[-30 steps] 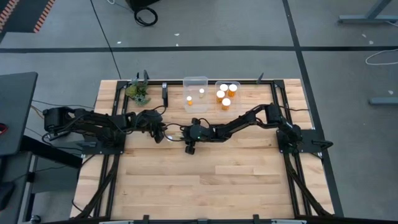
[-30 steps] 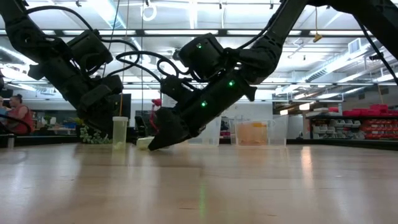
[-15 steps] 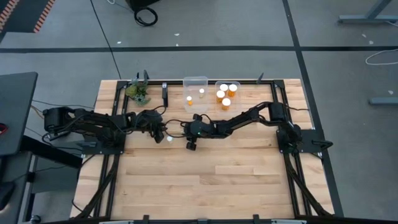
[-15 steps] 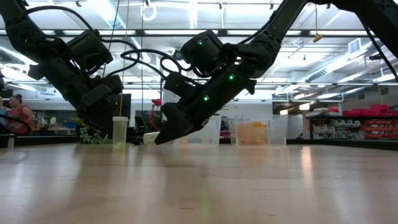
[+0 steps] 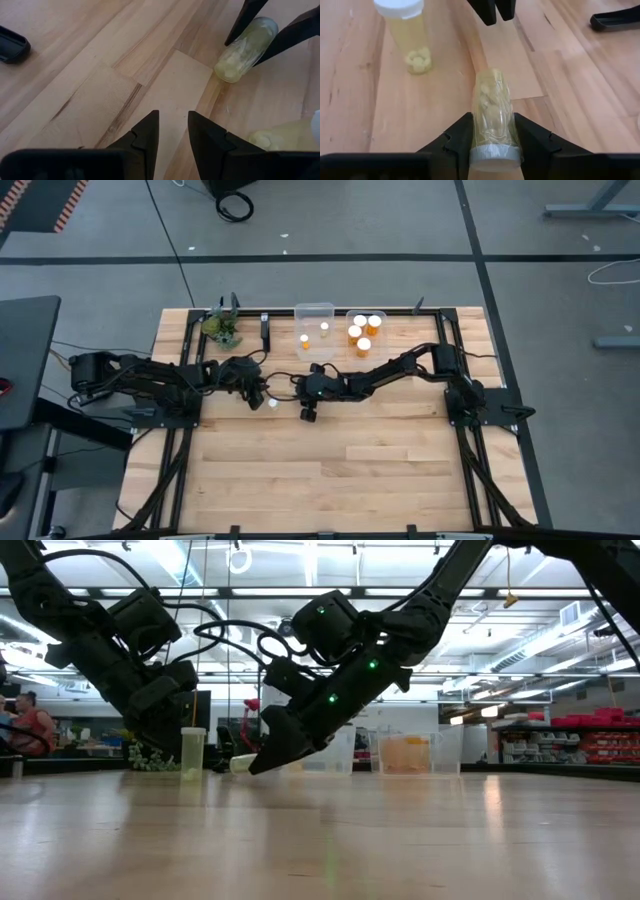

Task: Pick and place medicine bottles into bin by pill shape (circle, oval)
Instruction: Put the top small yellow pill into the transparent bin

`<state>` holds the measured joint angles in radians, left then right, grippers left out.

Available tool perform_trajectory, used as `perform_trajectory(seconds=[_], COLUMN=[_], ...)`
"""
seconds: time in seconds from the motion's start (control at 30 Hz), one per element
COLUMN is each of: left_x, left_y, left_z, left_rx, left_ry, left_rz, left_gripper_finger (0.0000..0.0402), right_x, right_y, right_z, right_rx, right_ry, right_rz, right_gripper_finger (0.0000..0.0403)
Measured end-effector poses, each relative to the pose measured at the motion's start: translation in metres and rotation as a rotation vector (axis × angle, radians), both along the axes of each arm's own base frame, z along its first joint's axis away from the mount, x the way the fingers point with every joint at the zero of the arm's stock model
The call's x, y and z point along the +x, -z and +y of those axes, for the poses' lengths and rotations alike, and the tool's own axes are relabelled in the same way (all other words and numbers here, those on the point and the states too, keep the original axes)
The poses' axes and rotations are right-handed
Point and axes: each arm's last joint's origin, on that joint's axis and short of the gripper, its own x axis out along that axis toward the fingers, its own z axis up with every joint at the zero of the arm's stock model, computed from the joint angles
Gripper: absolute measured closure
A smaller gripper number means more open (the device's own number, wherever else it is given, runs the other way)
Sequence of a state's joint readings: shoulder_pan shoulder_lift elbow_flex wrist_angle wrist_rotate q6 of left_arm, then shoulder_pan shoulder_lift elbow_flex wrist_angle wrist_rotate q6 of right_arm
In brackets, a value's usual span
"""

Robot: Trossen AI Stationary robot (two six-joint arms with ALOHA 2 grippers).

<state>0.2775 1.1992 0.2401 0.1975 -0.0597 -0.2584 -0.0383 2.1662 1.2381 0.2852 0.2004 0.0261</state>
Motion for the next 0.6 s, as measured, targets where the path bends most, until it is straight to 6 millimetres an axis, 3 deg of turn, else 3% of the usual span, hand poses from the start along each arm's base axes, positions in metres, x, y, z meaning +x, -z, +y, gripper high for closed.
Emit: perform_trajectory(seconds=[0.6], left_x=[0.0], left_y=[0.0], left_z=[0.0], left_rx=[0.0], left_ry=[0.0], left_rz=[0.0], left_gripper_finger=[0.0289], right_x=[-0.0007], right_y=[-0.0041], right_z=[-0.0014], right_rx=[-0.001], right_ry=[-0.008], right_rz=[0.003], right_gripper_finger=[0.0265])
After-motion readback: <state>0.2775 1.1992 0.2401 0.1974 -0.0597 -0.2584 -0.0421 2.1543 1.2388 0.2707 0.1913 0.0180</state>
